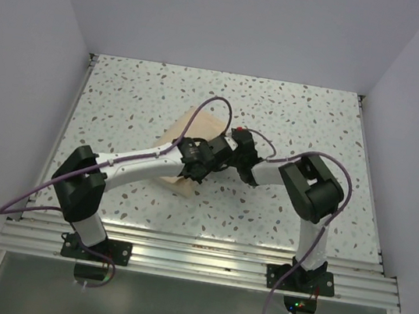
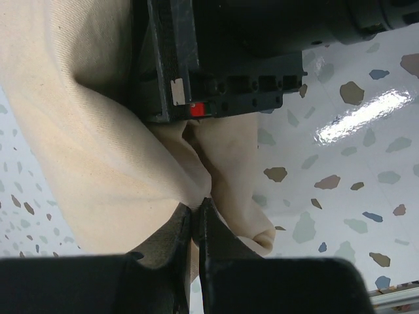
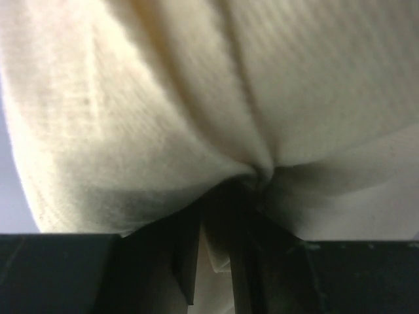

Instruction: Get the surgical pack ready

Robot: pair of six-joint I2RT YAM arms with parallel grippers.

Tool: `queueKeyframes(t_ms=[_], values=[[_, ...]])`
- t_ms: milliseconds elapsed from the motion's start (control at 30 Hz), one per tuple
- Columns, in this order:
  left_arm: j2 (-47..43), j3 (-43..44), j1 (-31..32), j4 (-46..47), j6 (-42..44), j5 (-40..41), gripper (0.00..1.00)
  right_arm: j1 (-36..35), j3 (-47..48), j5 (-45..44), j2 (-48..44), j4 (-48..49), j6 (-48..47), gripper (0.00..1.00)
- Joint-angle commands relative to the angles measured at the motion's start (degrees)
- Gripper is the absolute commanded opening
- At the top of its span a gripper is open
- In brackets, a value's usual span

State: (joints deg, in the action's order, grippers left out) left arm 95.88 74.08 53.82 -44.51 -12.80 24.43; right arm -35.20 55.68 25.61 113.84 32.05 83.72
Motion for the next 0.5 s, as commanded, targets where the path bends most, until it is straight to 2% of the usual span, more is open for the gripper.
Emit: queueKeyframes(t_ms=[0,67,133,167,233,267,333,367,467], values=[[-1.75,0.27,1.28,6.10,-0.91,-4.12,0.00,-0.75,1.54,-1.53,2.70,6.33,-1.55,0.29],[-1.57,0.10,1.20,6.19,-1.18,-3.95,0.00,-0.40,1.28,1.10,2.96,10.72,-0.67,0.34],[-1.22,-0.08,1.20,6.28,-1.35,-3.77,0.00,0.83,-0.48,2.52,1.48,9.01,-1.36,0.36],[-0.96,-0.08,1.20,6.02,-1.70,-3.51,0.00,1.53,-1.09,2.26,0.08,1.33,-5.20,0.36],[-0.87,-0.26,1.11,5.84,-2.06,-3.07,0.00,3.37,-1.45,2.08,-5.45,-7.31,-11.18,0.36],[-1.13,-1.13,1.11,6.19,-2.49,-3.07,0.00,3.91,-1.10,0.86,-7.30,-17.45,-16.78,0.37],[-1.65,-2.27,1.11,6.98,-3.02,-3.42,0.00,5.84,0.21,0.06,-11.79,-25.86,-21.39,0.37],[-1.74,-3.32,1.02,6.90,-3.28,-3.51,0.00,6.63,0.91,-0.81,-13.02,-34.69,-25.24,0.38],[-2.44,-5.60,1.02,7.68,-4.25,-3.77,0.00,9.71,2.59,-0.91,-15.84,-45.72,-30.78,0.39]])
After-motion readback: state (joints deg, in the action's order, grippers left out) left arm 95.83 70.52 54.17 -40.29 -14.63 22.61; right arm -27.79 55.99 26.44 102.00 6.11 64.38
